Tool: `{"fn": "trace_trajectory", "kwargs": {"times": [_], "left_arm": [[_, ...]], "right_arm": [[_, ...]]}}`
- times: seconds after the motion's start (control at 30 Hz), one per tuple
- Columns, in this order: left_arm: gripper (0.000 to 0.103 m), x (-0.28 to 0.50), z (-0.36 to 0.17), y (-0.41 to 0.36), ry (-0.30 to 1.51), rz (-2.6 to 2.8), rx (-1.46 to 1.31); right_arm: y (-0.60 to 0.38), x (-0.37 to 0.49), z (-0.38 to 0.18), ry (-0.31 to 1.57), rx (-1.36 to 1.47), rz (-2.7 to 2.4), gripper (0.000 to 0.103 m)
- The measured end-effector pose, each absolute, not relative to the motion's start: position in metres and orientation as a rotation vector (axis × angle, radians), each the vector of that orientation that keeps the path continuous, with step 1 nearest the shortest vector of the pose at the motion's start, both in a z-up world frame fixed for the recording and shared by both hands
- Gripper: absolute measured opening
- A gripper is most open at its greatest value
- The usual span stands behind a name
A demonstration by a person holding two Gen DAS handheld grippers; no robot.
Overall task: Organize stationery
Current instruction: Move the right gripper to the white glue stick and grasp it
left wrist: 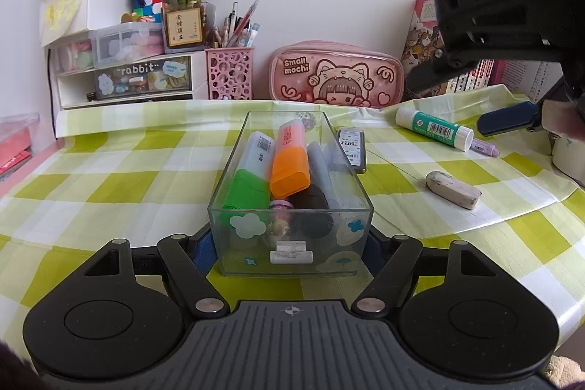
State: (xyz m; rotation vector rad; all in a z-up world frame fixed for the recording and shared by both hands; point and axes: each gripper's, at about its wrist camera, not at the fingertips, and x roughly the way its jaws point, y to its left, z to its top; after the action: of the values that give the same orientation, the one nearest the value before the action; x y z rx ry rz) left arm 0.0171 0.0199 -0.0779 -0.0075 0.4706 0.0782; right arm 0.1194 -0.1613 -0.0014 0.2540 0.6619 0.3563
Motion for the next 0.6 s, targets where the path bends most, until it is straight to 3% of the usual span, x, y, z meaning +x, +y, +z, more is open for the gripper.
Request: {"fn": "trace_trajectory", "kwargs": {"times": [0.2,0.4,0.6], "left_arm": [[0.073,0.017,-0.078,0.02,0.47,0.078,-0.008],[0.073,0.017,-0.078,0.02,0.47,0.078,-0.008],[0.073,0.017,-0.078,0.02,0.471,0.078,-0.008]], "right_arm": [[-0.165,0.115,-0.021,0.526,-0.073,0.276,0.09],[-0.182,0.139,-0.036,0.591,-0.069,0.27,0.09],[-0.174,0.167,-0.04,0.605,-0.256,0.303,0.09]]}}
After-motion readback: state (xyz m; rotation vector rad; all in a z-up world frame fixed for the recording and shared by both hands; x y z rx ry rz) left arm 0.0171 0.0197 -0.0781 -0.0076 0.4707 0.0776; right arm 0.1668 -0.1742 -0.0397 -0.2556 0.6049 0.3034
